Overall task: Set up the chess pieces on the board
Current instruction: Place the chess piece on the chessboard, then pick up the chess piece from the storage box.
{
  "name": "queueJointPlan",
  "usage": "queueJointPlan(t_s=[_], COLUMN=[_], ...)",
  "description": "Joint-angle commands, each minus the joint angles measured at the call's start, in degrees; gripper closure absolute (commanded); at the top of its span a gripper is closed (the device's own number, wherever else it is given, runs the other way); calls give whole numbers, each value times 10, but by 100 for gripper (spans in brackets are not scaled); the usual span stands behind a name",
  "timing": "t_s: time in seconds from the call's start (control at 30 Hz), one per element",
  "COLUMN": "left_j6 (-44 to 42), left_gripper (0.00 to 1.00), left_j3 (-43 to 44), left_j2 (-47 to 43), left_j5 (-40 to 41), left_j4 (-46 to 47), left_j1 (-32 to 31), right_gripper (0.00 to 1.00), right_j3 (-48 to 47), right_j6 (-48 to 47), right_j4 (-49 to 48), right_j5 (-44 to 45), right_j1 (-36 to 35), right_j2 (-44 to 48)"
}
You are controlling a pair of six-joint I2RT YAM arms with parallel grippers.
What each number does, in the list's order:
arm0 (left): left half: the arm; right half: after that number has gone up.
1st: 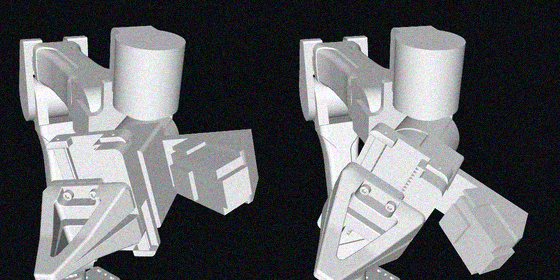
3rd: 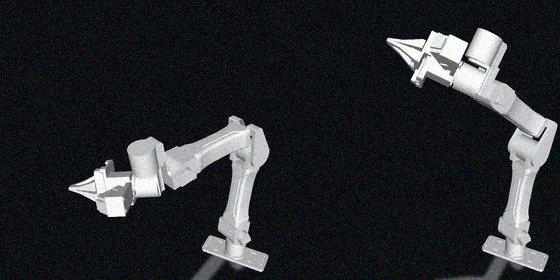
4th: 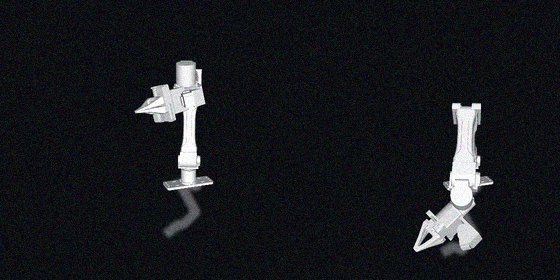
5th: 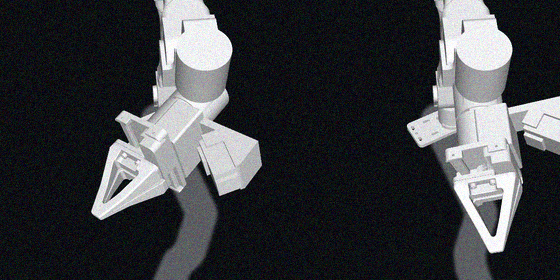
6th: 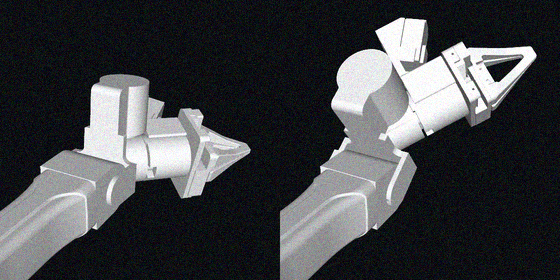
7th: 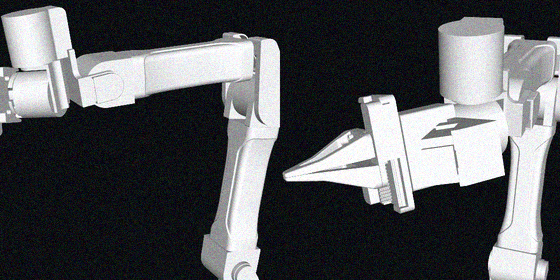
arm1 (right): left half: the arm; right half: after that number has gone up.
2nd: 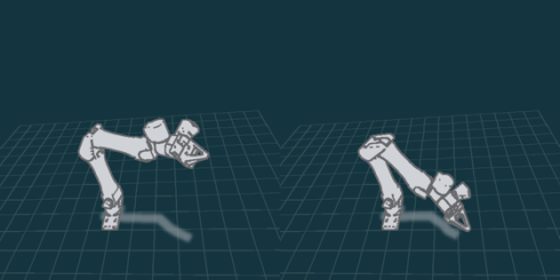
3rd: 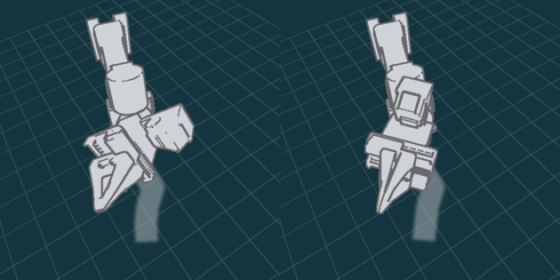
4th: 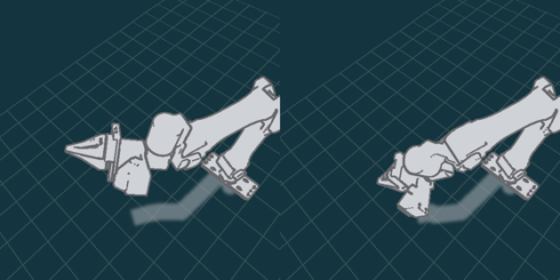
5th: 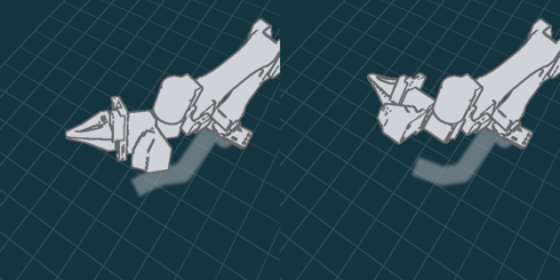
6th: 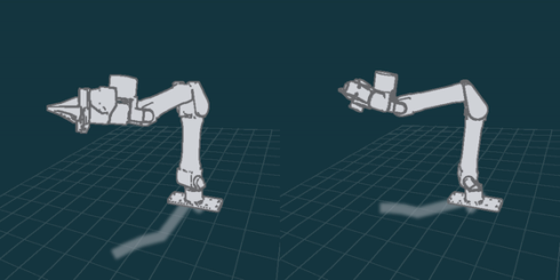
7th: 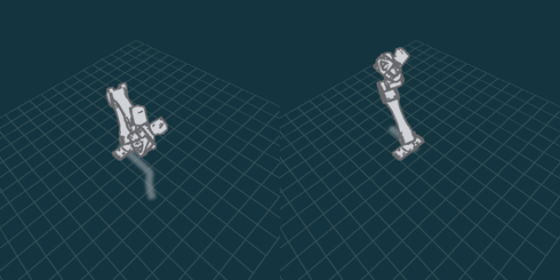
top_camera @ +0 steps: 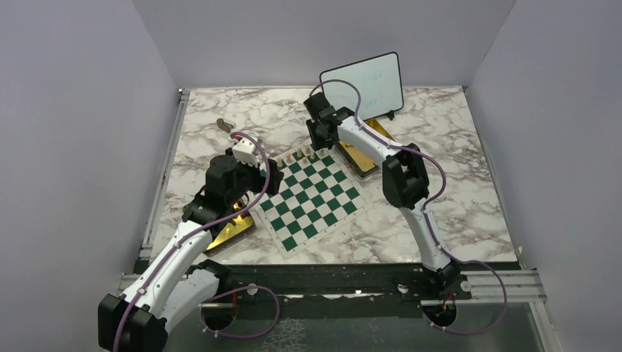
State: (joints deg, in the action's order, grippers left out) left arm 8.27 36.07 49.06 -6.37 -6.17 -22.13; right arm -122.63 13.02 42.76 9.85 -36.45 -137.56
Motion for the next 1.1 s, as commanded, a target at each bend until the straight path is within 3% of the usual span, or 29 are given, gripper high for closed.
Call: queueJointPlan(t_s=[0.0, 0.17, 0.53, 0.8, 1.07], left_j6=[-5, -5, 6, 2, -3], left_gripper=[1, 1, 1, 1, 1], left_j3=[-1, -2, -5, -3, -6], left_j2=[-14, -15, -15, -15, -16], left_j5=[3, 3, -8, 2, -13], left_j4=[0, 0, 8, 2, 9], left_j1=[1, 1, 1, 1, 1], right_gripper=[62, 61, 64, 65, 66], right_j3=[-19, 0, 136, 259, 328], right_j6=[-1, 3, -31, -134, -203], right_j4=[7, 3, -64, -135, -192], right_j5=[19, 35, 96, 99, 52], right_j1=[-4, -4, 17, 53, 108], right_j2=[49, 89, 217, 281, 280])
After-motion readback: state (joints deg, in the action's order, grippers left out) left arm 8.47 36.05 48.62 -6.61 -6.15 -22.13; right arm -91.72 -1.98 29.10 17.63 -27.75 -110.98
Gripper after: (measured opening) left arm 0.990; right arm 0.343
